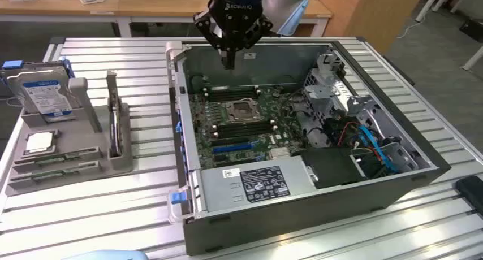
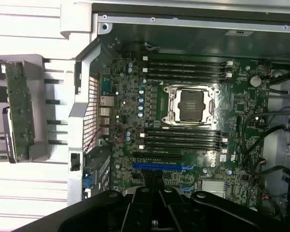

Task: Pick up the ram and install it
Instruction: 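Reach for the ram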

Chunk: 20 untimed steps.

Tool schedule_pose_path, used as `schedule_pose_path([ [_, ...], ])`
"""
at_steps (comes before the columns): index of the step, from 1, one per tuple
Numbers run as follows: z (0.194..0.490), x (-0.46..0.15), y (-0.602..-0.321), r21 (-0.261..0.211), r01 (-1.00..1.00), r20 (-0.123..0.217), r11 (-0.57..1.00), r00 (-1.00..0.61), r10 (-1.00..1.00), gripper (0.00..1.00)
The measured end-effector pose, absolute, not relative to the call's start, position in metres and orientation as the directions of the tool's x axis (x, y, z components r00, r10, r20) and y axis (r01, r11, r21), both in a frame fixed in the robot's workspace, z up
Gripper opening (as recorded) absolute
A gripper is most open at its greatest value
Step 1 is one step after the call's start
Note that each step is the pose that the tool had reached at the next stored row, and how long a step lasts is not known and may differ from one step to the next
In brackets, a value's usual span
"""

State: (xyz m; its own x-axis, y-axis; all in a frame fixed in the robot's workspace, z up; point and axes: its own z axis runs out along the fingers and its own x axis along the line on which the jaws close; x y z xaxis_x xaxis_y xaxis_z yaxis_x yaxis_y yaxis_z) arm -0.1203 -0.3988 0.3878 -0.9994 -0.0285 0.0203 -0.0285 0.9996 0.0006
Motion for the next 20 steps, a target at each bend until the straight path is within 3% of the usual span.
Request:
schedule_pose_path([
  [20, 0.387, -0.141, -0.399, 0.001, -0.03, 0.02, 1.0, -0.999, -0.03, 0.1],
])
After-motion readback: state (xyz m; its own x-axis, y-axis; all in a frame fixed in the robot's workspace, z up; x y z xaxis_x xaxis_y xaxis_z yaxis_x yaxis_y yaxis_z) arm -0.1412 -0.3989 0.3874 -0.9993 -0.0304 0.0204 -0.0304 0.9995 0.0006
